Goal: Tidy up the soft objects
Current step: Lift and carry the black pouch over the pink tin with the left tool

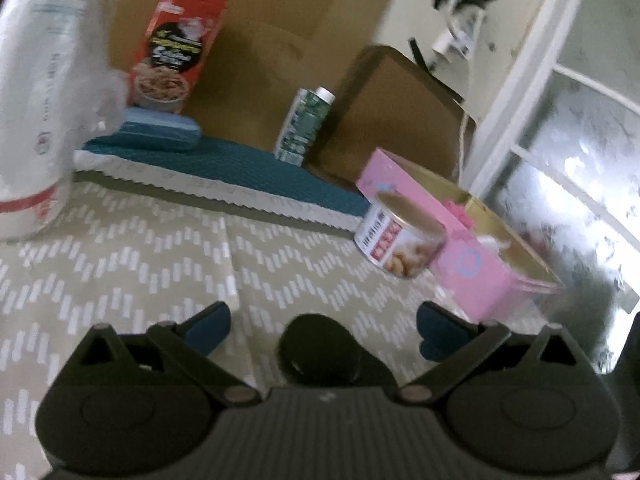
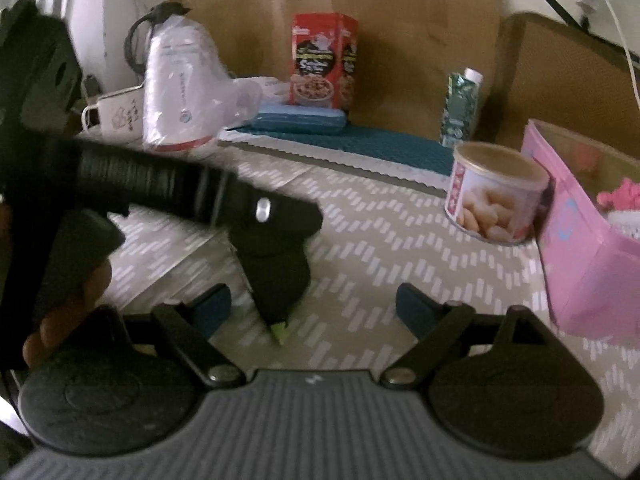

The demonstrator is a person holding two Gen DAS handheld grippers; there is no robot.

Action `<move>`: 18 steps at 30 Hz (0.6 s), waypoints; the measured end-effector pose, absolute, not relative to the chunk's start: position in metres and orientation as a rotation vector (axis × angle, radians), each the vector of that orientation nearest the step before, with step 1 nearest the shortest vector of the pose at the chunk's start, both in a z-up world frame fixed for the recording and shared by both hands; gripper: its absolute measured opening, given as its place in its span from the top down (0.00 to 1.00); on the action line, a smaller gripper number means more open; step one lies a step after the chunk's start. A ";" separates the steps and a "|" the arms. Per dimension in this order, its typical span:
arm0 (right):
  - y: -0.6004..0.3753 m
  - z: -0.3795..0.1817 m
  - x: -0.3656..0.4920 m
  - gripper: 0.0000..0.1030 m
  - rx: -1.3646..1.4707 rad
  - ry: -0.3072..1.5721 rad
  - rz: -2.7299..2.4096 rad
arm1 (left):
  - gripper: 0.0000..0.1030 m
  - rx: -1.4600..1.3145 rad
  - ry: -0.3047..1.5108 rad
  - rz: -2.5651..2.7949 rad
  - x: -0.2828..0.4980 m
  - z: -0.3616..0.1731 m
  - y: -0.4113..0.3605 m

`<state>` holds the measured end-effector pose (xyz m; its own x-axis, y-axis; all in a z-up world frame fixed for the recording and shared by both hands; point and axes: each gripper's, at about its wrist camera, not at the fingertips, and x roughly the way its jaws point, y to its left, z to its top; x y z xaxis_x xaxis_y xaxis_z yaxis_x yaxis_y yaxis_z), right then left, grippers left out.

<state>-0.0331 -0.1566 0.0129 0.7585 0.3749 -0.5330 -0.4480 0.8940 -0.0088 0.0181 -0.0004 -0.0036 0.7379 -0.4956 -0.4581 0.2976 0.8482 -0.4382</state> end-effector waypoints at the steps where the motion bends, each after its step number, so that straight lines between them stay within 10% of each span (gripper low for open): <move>1: -0.155 0.013 -0.033 0.08 -0.151 0.546 0.446 | 0.00 -0.354 0.597 -0.435 0.019 -0.004 0.001; 9: -0.157 0.013 -0.025 0.12 -0.123 0.570 0.451 | 0.00 -0.314 0.607 -0.435 0.022 -0.003 -0.002; 15: -0.150 0.016 -0.036 0.61 -0.120 0.551 0.564 | 0.02 -0.147 0.628 -0.444 0.019 -0.002 -0.028; 18: -0.151 0.017 -0.039 0.63 -0.120 0.551 0.591 | 0.21 -0.065 0.628 -0.481 0.013 -0.002 -0.041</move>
<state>-0.0389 -0.1510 0.0166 0.6910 0.4963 -0.5255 -0.5590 0.8278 0.0467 0.0134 -0.0406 -0.0019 0.7029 -0.4516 -0.5495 0.4126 0.8882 -0.2021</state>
